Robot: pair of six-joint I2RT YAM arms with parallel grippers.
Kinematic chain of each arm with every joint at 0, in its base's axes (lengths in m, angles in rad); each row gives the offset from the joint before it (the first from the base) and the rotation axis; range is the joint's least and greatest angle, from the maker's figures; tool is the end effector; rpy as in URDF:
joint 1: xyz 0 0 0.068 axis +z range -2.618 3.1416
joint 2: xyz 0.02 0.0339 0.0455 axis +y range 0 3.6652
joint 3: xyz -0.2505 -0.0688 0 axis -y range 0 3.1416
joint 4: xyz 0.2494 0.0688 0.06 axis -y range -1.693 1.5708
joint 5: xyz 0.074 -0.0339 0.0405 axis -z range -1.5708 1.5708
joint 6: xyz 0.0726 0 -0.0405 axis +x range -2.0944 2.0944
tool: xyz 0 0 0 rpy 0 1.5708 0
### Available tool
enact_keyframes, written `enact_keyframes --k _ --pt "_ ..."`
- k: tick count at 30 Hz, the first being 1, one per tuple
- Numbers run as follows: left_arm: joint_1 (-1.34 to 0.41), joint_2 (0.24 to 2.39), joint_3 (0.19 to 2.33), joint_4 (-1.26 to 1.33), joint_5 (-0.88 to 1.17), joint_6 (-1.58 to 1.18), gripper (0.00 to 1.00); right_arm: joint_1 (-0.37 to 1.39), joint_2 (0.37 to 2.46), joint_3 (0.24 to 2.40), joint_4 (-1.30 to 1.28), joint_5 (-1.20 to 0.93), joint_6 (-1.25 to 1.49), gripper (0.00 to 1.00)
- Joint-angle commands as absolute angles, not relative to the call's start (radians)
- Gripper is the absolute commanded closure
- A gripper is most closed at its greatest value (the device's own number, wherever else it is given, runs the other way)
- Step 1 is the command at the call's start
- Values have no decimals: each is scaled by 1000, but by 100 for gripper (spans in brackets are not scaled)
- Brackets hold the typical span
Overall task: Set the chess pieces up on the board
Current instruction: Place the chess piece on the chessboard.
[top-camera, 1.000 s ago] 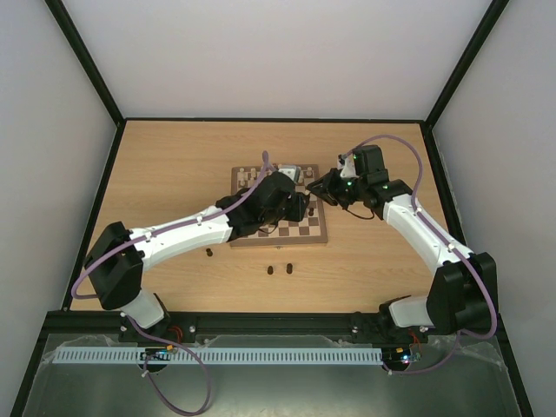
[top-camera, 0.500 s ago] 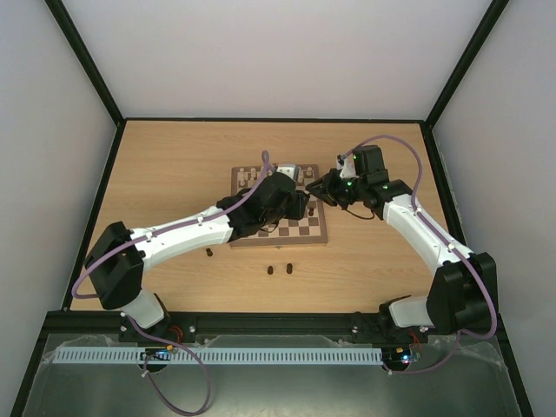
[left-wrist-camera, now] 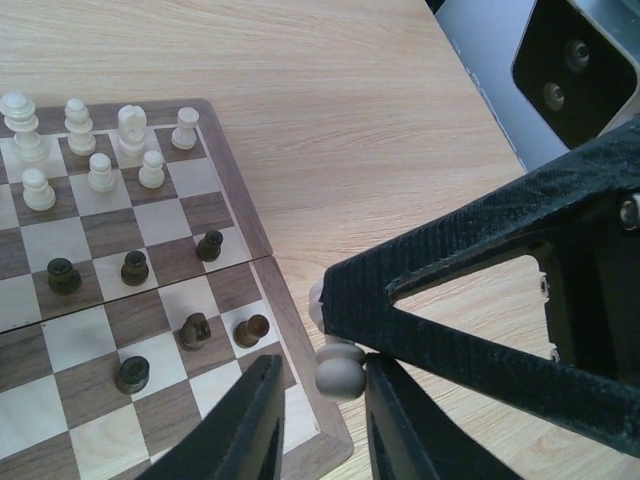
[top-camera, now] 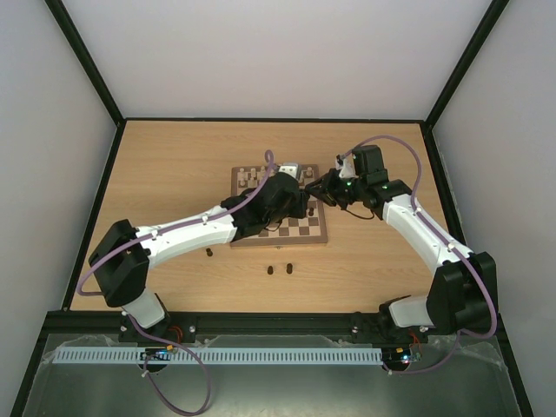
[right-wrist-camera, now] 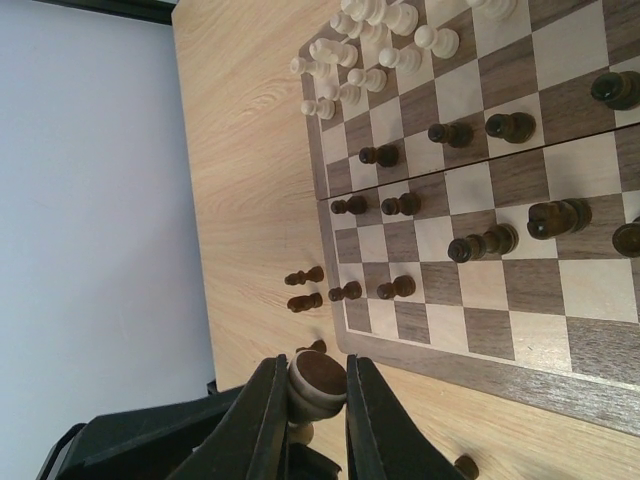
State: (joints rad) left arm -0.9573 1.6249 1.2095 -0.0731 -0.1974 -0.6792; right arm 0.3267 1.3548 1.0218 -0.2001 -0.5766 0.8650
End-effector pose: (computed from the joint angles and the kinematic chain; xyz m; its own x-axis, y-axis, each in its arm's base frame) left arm 0.2501 -0.3304 0.2497 -0.6512 -0.1450 -0.7449 0.3765 0.7905 -0.4831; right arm 0.3072 0.1459 0.2648 -0.8554 0.3838 -0.3478 -0.0966 0.5414 0.8352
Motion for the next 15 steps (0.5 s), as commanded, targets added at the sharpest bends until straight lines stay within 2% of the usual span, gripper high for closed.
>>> enact_keyframes --k 1,7,10,15 --pt "-966 1646 1249 -50 -232 -668 77 331 1359 1015 -201 -610 875 96" --pt "-970 1654 1257 -46 -249 -668 85 331 1359 1015 -206 -614 870 96" --pt "-977 1657 1262 -49 -271 -665 97 331 1360 1015 -206 -617 866 96" --pt "-979 1662 1271 -58 -286 -661 98 331 1365 1016 -209 -616 861 96"
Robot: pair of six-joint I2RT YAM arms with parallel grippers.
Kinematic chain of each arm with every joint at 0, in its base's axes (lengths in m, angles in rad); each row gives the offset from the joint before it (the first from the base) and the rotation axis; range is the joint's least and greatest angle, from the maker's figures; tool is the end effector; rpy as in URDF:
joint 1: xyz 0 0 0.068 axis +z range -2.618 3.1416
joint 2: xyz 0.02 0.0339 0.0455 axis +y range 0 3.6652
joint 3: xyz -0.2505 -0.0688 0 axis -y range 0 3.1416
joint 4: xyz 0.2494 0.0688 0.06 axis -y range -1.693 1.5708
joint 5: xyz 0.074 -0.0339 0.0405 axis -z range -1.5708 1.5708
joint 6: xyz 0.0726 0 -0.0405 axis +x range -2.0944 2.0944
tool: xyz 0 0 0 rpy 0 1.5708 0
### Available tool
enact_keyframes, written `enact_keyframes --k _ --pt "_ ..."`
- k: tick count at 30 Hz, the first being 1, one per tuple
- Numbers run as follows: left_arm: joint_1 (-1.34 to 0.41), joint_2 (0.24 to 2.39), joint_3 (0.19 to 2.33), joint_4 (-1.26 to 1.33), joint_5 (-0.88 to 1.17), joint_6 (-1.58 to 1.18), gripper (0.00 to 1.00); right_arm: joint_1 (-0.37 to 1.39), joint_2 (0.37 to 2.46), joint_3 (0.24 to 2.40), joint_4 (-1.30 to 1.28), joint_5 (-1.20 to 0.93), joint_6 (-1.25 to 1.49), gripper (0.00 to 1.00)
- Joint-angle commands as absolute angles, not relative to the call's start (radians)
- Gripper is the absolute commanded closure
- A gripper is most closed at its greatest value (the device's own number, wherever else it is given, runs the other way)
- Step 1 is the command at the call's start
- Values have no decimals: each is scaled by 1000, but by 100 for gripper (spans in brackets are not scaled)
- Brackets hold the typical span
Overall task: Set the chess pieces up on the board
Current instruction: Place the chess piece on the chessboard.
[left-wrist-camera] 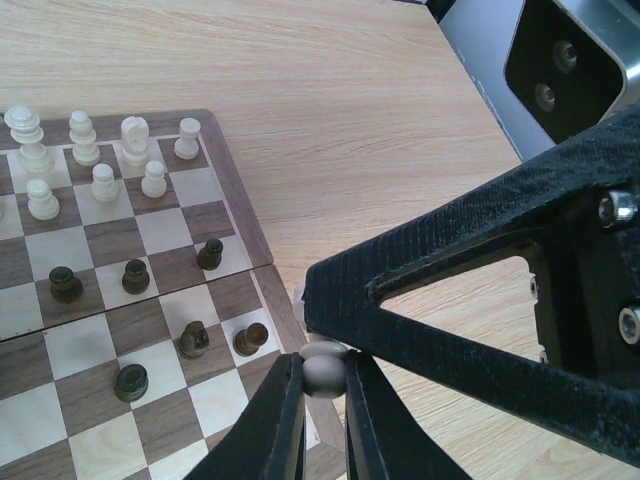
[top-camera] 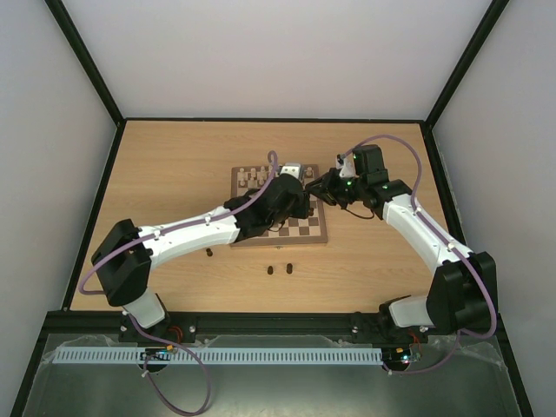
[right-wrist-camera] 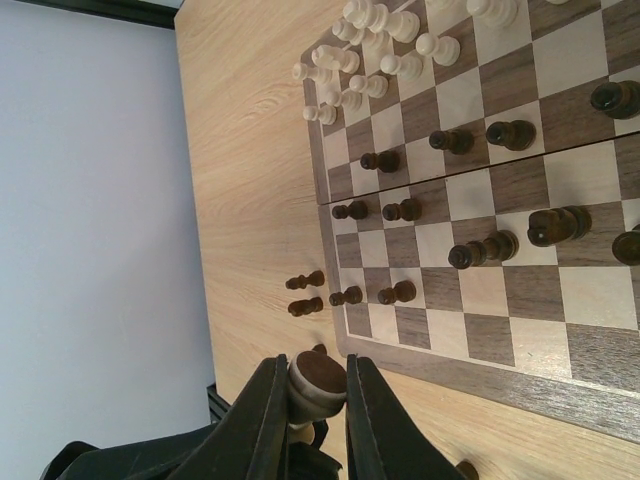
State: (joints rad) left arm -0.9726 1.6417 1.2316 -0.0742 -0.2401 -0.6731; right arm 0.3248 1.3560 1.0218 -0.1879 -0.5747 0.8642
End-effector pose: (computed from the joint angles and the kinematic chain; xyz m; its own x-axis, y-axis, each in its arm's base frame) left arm 0.2498 -0.3359 0.2517 -0.6315 -0.1486 -0.7610 0.3715 0.8035 -0.4652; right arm 0.3085 0.1455 0.2658 -0.8502 0.3873 -0.3566 -0.1043 0.5399 0.8352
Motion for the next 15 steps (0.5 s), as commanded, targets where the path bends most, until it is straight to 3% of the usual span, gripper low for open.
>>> enact_keyframes --k 1,4,7,15 --pt "-980 1664 1273 -59 -289 -661 98 331 1367 1016 -209 -616 860 96" --pt "-980 1669 1286 -71 -294 -656 97 331 1371 1017 -212 -610 855 93" --pt "-980 1683 1309 -93 -293 -648 98 331 1378 1020 -218 -598 847 81" --pt "-979 1704 1342 -138 -285 -637 97 331 1401 1021 -210 -584 843 74"
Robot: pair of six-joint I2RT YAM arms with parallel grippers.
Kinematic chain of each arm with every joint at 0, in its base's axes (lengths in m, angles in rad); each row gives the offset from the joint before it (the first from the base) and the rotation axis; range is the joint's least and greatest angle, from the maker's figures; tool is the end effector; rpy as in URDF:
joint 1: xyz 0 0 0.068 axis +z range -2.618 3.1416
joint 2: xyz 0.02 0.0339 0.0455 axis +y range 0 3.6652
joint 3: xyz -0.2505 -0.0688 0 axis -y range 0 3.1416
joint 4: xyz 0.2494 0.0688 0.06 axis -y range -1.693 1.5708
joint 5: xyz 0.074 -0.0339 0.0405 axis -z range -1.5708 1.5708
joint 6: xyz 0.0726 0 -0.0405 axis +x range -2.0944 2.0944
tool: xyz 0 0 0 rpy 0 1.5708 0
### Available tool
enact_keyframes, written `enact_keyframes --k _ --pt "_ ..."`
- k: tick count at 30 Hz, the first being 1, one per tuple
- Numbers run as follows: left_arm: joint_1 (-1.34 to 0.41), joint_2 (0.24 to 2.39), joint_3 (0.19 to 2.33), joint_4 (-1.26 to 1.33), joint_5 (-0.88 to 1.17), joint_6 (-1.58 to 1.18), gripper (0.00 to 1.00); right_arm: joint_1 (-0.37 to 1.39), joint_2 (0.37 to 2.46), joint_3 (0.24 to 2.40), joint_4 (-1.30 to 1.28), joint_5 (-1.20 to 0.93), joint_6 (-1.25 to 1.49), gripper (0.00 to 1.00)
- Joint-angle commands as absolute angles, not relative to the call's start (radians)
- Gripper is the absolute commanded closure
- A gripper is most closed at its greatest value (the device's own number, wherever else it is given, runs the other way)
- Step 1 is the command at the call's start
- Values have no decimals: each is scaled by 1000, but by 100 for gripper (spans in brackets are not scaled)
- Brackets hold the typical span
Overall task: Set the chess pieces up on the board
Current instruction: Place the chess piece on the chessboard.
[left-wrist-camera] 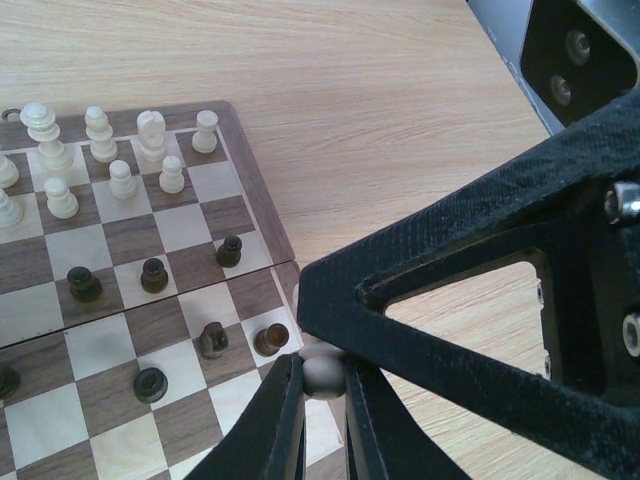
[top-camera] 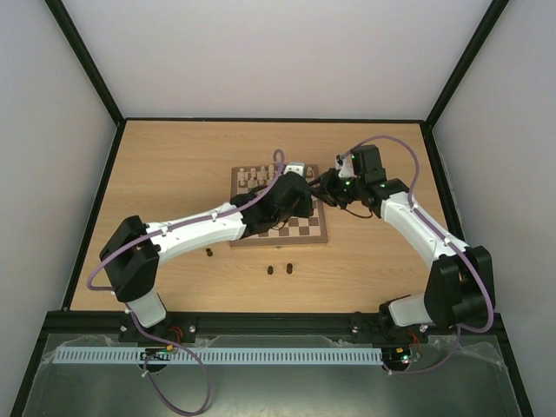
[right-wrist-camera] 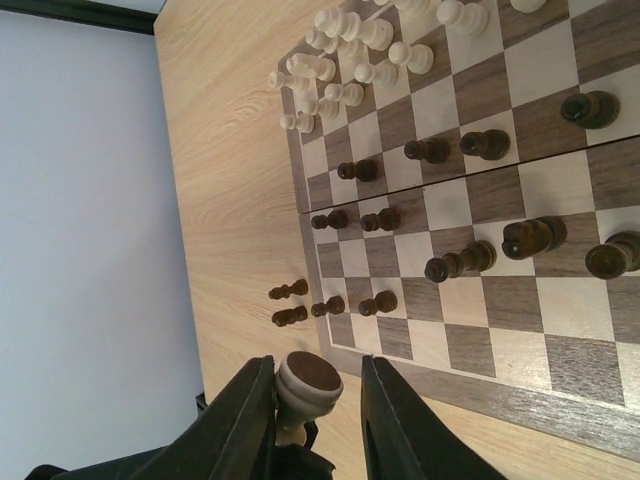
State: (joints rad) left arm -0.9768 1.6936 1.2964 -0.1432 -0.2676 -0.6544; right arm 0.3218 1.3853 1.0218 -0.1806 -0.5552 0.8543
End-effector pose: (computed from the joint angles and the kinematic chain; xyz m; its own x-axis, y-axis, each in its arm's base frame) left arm 0.2551 -0.3434 0.2469 -0.6377 -0.1046 -0.7632 0.3582 0.8368 -0.4140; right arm 0.3146 0.1452 0.2569 -0.8478 0.3929 -0.3561 -0.0872 0.5592 0.8244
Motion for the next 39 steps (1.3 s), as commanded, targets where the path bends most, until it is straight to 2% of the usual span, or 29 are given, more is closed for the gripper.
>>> enact_keyframes --k 1,11,15,25,31,39 --pt "-978 1706 1345 -144 -284 -637 98 331 1403 1024 -213 -579 838 71" --pt "-962 1718 1419 -262 -217 -639 97 225 1425 1039 -262 -535 771 44" --pt "-939 1755 1503 -370 -153 -626 98 150 1393 1020 -288 -486 720 42" --pt "-821 1968 1874 -763 0 -506 96 115 1307 954 -308 -363 660 41" --pt "-789 2136 2121 -959 26 -475 96 115 1243 894 -300 -331 639 41" --pt "-771 2283 2304 -1111 35 -440 96 115 1233 895 -309 -314 577 41"
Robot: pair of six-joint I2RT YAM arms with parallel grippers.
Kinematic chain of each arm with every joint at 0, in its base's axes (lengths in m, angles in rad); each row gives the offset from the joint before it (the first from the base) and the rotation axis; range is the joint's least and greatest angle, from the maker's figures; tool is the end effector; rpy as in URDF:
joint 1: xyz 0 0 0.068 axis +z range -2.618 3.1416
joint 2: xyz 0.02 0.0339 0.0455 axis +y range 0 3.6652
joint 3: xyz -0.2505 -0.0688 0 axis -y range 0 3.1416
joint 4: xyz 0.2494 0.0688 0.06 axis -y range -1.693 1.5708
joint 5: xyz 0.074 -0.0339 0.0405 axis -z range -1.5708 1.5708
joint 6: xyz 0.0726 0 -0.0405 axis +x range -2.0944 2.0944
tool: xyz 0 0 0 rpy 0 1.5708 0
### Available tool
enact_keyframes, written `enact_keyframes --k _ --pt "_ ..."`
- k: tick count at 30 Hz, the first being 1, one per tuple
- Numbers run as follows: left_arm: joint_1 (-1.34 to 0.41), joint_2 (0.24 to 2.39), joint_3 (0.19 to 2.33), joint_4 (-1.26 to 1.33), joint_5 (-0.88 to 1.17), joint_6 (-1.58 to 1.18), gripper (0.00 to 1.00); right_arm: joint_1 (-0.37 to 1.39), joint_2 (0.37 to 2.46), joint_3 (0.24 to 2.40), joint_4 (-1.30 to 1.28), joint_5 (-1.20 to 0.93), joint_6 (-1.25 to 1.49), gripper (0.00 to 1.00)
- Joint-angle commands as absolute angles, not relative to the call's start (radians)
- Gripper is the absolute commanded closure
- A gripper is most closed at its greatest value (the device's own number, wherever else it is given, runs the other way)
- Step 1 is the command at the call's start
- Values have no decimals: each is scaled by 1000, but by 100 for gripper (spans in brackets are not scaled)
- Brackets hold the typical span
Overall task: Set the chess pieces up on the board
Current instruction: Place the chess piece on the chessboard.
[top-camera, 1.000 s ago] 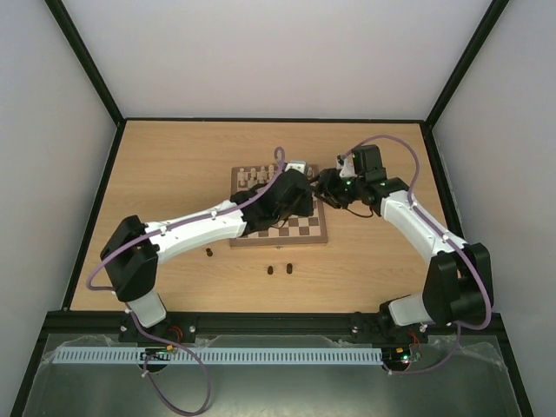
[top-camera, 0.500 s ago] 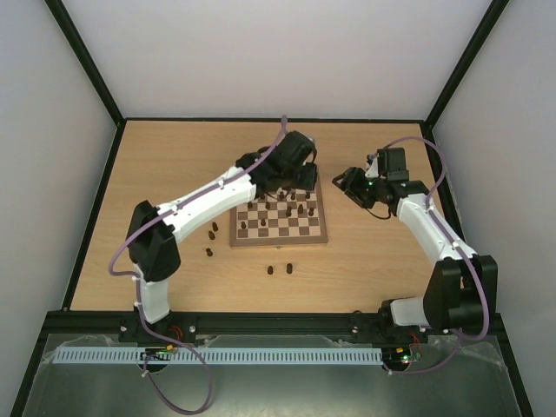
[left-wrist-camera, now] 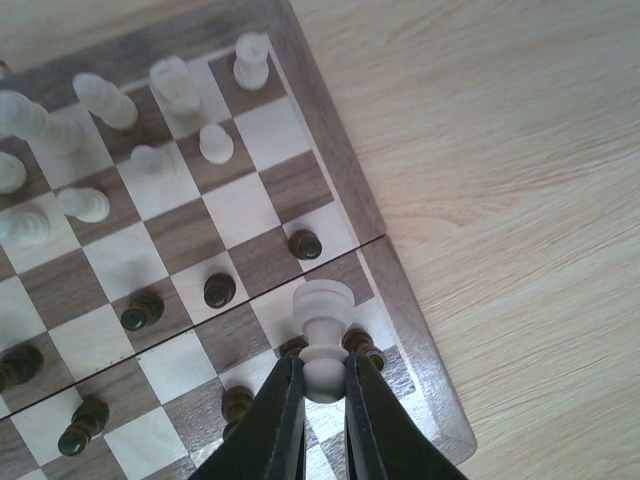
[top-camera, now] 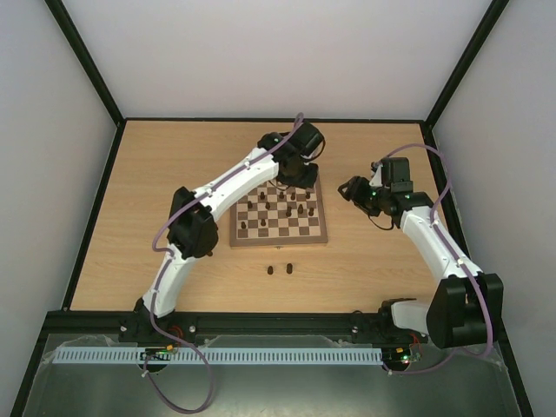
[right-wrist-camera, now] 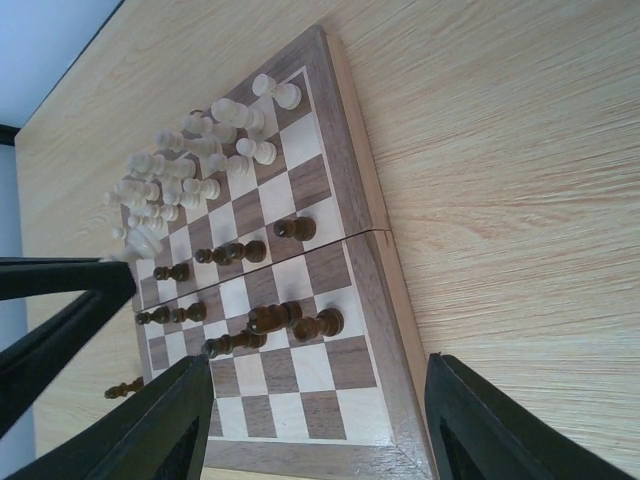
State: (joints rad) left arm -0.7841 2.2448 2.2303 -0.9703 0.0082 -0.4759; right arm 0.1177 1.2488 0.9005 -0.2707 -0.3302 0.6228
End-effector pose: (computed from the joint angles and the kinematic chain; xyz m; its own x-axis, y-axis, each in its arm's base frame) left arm 0.3590 -0.3589 0.2435 -0.8493 0.2001 -0.4884 0.3603 0.8960 -0.2594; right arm 0.3069 0.0600 0.2396 -0.6858 0.4746 -0.5518 0.0329 0.7776 0.6279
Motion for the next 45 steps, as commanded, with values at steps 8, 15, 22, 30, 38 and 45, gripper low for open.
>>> enact_keyframes --k 8,15,22,30,38,45 --pt "-725 2352 2372 -1144 49 -416 95 115 1238 873 -296 -325 562 41" --pt "-725 2375 2399 -1091 112 -418 96 114 1260 880 -286 -338 561 41" --pt "-739 2307 2350 -1133 66 -395 96 115 1260 882 -281 -358 556 41" --pt "-839 2025 1959 -1097 -64 -451 94 114 1225 878 -289 -385 547 41" --pt "-940 1904 1700 -1116 -92 -509 92 115 1187 853 -294 -402 536 41" --pt "-956 1975 1718 -1130 -115 -487 92 115 1171 835 -295 -400 533 41"
